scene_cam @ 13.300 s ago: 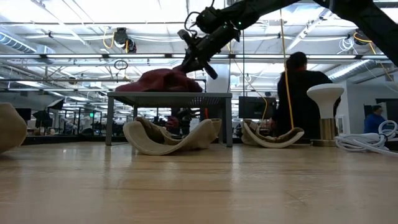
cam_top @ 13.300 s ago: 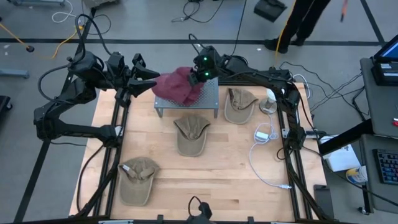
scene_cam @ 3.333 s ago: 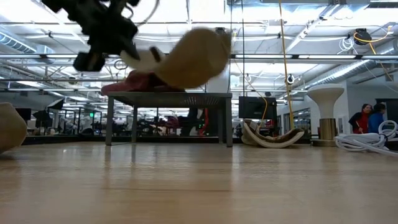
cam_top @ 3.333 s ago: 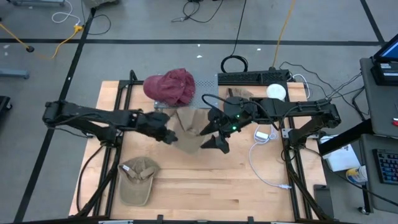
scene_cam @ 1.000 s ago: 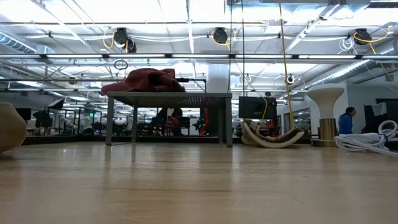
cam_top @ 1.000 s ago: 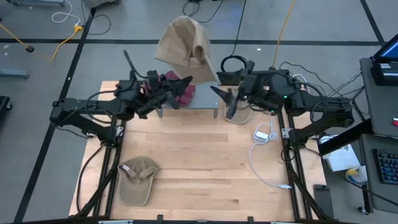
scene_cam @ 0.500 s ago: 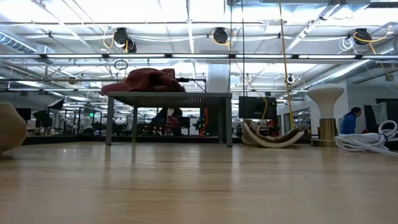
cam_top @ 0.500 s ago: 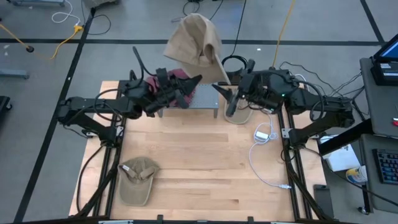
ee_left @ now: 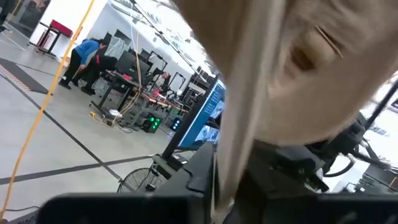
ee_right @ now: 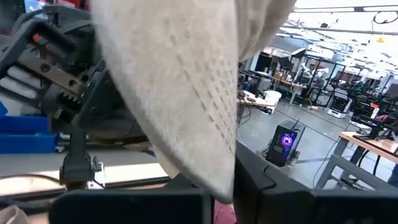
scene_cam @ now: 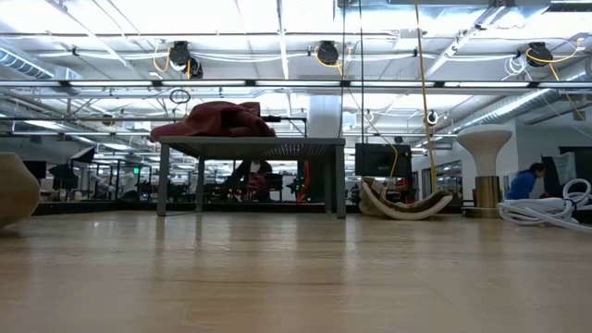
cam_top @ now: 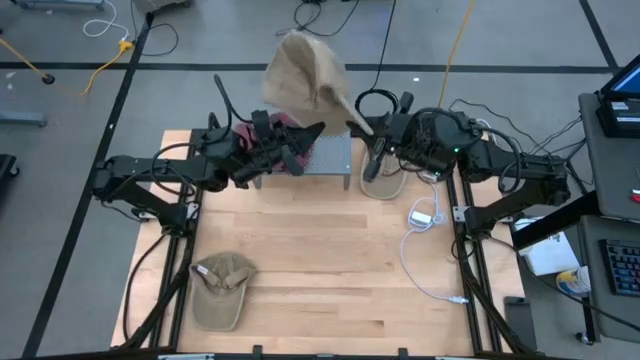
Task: Pick & Place hat
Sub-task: Put the light brown cap on the shelf
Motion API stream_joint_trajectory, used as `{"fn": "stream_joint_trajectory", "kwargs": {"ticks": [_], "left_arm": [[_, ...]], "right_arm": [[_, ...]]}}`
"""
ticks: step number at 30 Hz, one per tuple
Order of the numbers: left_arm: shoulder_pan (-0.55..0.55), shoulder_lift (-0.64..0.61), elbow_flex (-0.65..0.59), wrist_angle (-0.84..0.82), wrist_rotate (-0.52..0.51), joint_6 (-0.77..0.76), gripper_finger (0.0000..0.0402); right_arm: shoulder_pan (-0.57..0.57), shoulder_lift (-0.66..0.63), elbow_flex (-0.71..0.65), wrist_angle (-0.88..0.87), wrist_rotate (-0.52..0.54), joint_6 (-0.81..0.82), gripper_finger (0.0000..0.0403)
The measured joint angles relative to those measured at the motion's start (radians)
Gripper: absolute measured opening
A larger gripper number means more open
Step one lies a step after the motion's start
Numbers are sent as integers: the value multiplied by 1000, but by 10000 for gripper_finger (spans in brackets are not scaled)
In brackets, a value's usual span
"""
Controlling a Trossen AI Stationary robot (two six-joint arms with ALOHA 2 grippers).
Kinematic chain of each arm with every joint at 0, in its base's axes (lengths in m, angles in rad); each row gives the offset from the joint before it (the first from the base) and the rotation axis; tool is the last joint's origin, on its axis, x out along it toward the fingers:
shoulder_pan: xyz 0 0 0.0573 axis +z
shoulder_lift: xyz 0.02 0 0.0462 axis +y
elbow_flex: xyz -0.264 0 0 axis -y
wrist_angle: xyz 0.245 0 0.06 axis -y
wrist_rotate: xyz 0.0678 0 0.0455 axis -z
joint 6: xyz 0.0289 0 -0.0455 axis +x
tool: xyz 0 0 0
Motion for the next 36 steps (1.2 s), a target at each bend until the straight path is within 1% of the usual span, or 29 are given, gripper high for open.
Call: {"fn": "stream_joint_trajectory", "kwargs": {"ticks": [3, 5, 9, 12, 17, 20, 22, 26, 32, 36], "left_arm": [[1, -12, 0, -33, 1, -7, 82], [1, -23, 0, -56, 1, -36, 104], [1, -53, 0, -143, 10, -107, 151], [1, -75, 0, -224, 57, -154, 181], [7, -111, 0, -296, 139, -242, 216], [22, -126, 0, -307, 187, -343, 227], [40, -144, -2, -327, 227, -424, 228], [85, -171, 0, -336, 290, -579, 229], [156, -184, -1, -342, 413, -794, 230], [207, -187, 0, -336, 509, -897, 230]], "right_arm": [[1, -7, -1, -28, 17, -34, 7], [1, -15, -1, -41, 24, -42, 7], [1, -46, -1, -90, 74, -48, 5], [1, -72, -1, -134, 83, -65, 5], [1, -118, 0, -225, 179, -107, 4], [1, -147, 0, -298, 196, -128, 4], [1, -160, 0, -337, 229, -148, 4], [1, -192, 0, -398, 260, -192, 4], [1, -228, 0, -461, 256, -268, 4], [1, -240, 0, -505, 255, -335, 4]]}}
